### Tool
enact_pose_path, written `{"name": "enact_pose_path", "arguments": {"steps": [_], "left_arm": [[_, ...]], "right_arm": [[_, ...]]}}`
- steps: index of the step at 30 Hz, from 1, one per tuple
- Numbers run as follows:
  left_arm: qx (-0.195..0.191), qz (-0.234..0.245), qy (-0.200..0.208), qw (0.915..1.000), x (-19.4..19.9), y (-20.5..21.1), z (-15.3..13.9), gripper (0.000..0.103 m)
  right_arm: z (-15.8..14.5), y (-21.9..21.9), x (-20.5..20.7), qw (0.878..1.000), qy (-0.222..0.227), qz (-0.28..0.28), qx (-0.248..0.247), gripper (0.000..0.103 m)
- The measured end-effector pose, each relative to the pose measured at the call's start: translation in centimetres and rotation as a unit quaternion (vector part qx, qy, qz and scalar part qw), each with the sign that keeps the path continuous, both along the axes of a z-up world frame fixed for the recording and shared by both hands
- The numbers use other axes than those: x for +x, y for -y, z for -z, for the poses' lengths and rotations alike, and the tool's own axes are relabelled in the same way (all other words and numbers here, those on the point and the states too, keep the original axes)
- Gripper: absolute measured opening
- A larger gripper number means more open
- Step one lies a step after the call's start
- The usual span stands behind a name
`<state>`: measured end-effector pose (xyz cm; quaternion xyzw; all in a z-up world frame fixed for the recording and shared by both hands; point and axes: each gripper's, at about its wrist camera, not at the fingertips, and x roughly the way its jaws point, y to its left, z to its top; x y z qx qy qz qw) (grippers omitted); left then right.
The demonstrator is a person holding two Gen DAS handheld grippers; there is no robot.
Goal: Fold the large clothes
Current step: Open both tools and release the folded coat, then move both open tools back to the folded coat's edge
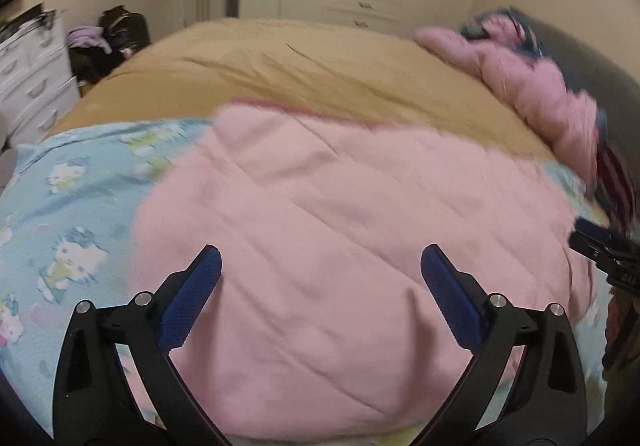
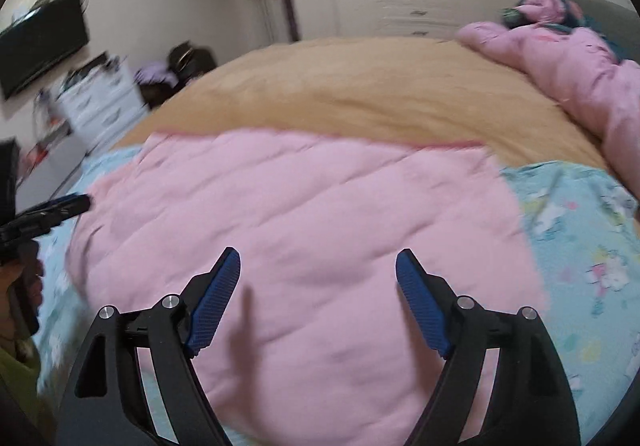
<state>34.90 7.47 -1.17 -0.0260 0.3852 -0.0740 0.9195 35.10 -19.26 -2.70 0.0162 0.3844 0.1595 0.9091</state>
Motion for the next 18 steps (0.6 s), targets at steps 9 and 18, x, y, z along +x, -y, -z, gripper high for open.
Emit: {"name": "enact_pose_path", "arguments": {"steps": [9, 18], "left_arm": [[0.037, -0.009, -0.02, 0.9991, 0.1, 2.6, 6.2, 0.095], [0.022, -0.017, 0.016, 0.9995, -3.3, 2.2, 2.4, 0.094]], "right_arm": [[5.1, -1.8, 0.9, 0.999, -0.031, 0.019, -0.033, 0.092], [1.1, 0.7, -2.4, 0.998, -0.002, 0.033, 0.047, 0.092]]}}
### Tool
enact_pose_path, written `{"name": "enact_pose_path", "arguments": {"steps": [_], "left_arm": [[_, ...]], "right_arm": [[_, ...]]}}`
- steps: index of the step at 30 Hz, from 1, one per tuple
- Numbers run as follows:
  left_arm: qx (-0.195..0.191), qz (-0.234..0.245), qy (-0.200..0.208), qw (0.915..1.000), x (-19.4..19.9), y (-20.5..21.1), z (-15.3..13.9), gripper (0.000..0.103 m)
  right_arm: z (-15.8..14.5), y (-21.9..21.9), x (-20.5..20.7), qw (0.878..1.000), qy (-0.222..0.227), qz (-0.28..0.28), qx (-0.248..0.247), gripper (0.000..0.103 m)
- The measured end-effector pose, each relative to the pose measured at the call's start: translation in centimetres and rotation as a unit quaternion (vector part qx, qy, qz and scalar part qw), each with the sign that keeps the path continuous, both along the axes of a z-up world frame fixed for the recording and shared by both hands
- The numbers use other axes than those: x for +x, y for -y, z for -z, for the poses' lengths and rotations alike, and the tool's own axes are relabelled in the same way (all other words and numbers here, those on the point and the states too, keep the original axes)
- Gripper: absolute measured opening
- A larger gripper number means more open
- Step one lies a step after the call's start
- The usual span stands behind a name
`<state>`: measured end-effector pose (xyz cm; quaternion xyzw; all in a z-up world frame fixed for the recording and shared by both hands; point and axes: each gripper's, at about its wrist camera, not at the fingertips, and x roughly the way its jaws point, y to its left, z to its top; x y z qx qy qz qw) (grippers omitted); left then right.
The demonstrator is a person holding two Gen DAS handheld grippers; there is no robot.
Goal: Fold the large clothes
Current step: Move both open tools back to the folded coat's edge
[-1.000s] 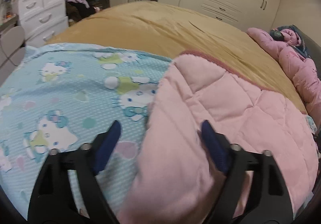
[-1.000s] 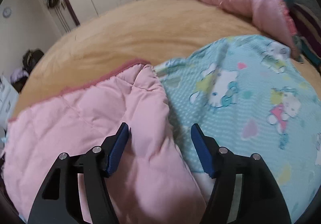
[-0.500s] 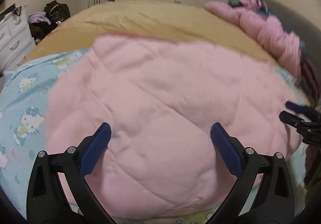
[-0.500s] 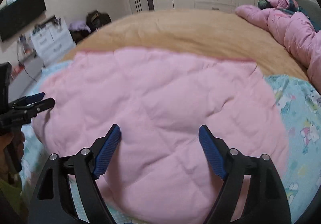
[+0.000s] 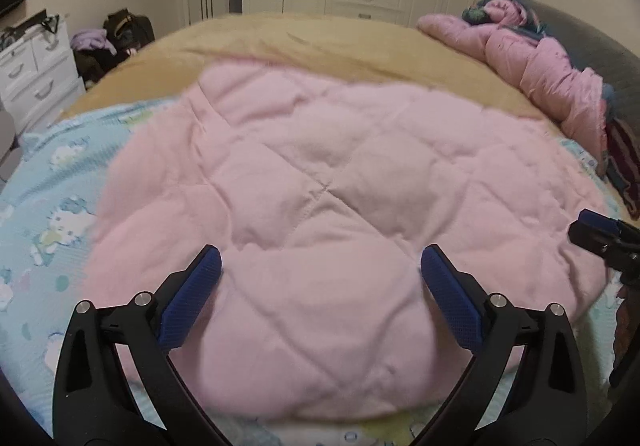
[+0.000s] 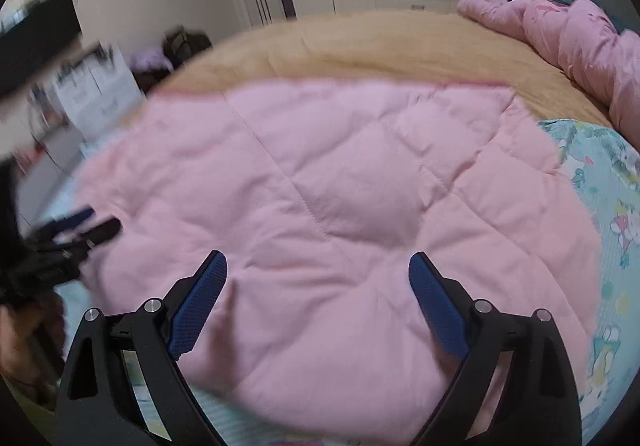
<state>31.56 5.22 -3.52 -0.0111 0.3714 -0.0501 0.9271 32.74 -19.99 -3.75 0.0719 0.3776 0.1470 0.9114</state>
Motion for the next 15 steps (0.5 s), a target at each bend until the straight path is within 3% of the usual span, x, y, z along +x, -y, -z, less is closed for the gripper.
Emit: {"name": "enact_pose_path", "arguments": {"steps": [7, 15], "left_arm": [[-0.003, -0.021, 0.035, 0.9992, -3.1, -1.5, -3.7, 0.094], [-0.012, -0.055, 0.038, 0.9977, -5.7, -4.1, -4.5, 0.094]], "right_arm": [[-2.7, 3.2, -3.8, 0.999, 0.012, 0.008, 0.05, 0.092], [-4.1, 5.5, -8.1, 0.998, 0.037, 0.012, 0.053, 0.092]]}}
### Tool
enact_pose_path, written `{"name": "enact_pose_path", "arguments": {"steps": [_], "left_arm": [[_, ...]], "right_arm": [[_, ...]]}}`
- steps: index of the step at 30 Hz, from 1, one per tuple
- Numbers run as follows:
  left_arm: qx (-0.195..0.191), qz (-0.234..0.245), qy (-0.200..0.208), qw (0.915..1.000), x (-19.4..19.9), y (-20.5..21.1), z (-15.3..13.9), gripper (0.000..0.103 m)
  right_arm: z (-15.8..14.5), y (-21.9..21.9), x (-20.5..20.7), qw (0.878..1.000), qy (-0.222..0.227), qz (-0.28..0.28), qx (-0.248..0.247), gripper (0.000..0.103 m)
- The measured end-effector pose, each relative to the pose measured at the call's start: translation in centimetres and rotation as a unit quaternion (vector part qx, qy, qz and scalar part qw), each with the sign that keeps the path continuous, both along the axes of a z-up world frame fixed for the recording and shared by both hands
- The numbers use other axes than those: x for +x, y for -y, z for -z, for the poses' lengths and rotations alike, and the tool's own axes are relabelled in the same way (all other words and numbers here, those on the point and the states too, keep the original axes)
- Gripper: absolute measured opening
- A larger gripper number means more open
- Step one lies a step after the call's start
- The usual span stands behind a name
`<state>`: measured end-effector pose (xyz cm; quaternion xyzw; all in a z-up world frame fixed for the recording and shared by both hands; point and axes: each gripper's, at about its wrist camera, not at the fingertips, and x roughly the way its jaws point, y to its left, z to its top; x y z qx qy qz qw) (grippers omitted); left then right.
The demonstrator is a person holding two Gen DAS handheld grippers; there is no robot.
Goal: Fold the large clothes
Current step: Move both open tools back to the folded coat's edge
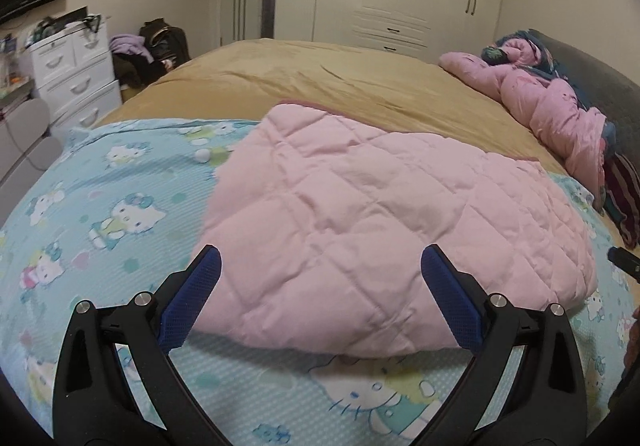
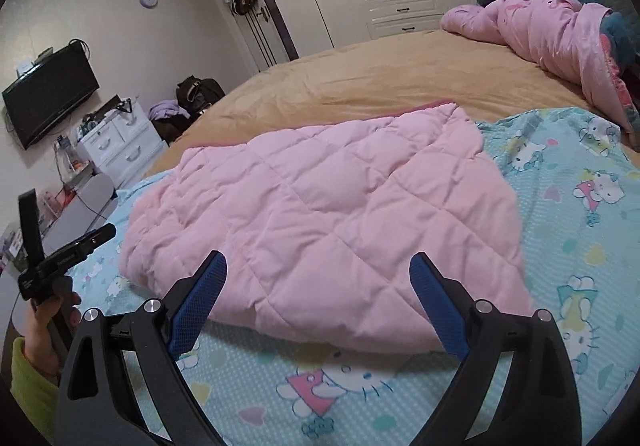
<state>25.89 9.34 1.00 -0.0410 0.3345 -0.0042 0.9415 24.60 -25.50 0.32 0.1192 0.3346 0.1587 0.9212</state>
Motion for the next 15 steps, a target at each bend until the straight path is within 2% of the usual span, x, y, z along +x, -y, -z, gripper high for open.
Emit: {"name": "enact_pose_path", "arguments": {"steps": [4, 9, 15], "left_arm": [[0.004, -0.013, -0.007, 0.9999, -1.1, -1.1, 0.4, 0.094], [0.007, -0.023, -0.009, 0.9997, -2.3, -2.1, 0.9, 0.094], [0.003, -0.041, -0.025, 0.9988, -2.8, -4.0, 2.3, 0.094]], "right_arm": [[-0.3, 0.9, -1.5, 1.0, 0.011, 0.011, -0.012, 0.099], [0.1, 2.0, -2.6, 0.999, 0.008, 0.022, -0.025, 0.099], [1.9, 3.9, -2.8, 0.998, -0.018, 0.05, -0.029, 0.099]]}}
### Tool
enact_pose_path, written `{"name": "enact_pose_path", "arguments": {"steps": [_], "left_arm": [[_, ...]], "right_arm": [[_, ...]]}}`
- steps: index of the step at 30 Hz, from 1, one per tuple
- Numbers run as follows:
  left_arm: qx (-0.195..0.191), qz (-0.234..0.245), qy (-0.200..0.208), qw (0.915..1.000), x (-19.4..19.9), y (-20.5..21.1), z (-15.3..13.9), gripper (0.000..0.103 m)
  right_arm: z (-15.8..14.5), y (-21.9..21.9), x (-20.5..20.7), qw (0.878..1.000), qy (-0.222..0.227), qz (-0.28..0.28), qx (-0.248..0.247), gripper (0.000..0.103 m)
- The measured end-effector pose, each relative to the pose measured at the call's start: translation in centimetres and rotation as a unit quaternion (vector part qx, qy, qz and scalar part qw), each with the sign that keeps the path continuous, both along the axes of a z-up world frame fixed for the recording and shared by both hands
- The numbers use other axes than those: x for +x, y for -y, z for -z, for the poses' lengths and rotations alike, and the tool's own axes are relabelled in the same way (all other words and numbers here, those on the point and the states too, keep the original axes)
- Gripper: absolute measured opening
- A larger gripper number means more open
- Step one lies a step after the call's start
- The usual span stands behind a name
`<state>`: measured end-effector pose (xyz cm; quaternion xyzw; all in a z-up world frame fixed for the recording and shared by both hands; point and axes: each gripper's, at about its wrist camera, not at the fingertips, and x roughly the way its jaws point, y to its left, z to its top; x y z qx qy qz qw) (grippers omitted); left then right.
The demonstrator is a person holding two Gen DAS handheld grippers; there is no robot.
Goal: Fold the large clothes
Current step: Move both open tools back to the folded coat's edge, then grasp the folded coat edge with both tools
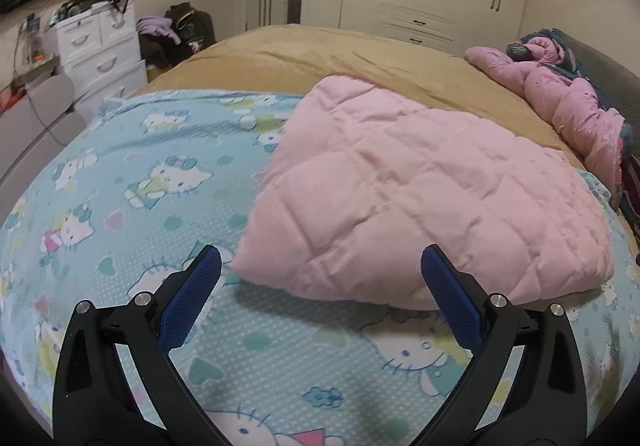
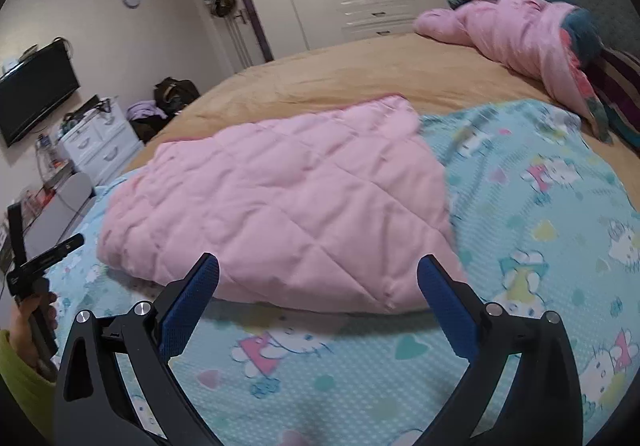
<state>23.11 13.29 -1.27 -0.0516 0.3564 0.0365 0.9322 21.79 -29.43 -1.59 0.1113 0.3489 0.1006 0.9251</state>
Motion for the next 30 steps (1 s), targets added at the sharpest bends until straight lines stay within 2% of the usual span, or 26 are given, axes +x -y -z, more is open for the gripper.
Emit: {"name": "enact_pose_path", "arguments": {"steps": [10, 14, 17, 19, 21, 25, 27, 30], "left_arm": [[-0.024, -0.027, -0.022, 0.9991, 0.0, -2.9, 2.0, 0.094], [-0.06, -0.039, -0.038, 0.9968, 0.7, -4.6, 3.0, 0.094], [-0.113, -0.038, -0.048, 0.9917, 1.4, -5.6, 3.7, 0.094], [-0.182, -0.029, -0.056, 0.9812, 2.2, -6.5, 4.6, 0.094], [-0.234, -0.027, -0.068, 0.9693, 2.9, -7.1, 5.7, 0.094], [-0.338, -0.019, -0.102, 0.9356, 4.5, -7.5, 8.8, 0.094], [-0.373, -0.019, -0.1, 0.9224, 5.1, -7.6, 9.7, 0.094], [-0.388, -0.027, -0.088, 0.9172, 6.0, -8.1, 9.8, 0.094]], "right_arm": [[2.3, 2.6, 0.3, 0.999, -0.03, 0.026, -0.007, 0.099], [3.2, 3.6, 0.7, 0.998, -0.044, 0.034, 0.002, 0.099], [4.0, 4.1, 1.3, 0.997, -0.057, 0.037, 0.021, 0.099], [4.6, 4.3, 1.6, 0.997, -0.065, 0.039, 0.034, 0.099], [5.2, 4.4, 1.9, 0.996, -0.071, 0.039, 0.045, 0.099], [5.8, 4.3, 2.4, 0.995, -0.076, 0.036, 0.05, 0.099], [6.1, 4.3, 2.8, 0.994, -0.081, 0.035, 0.056, 0.099], [6.7, 4.6, 3.4, 0.993, -0.092, 0.035, 0.07, 0.099]]}}
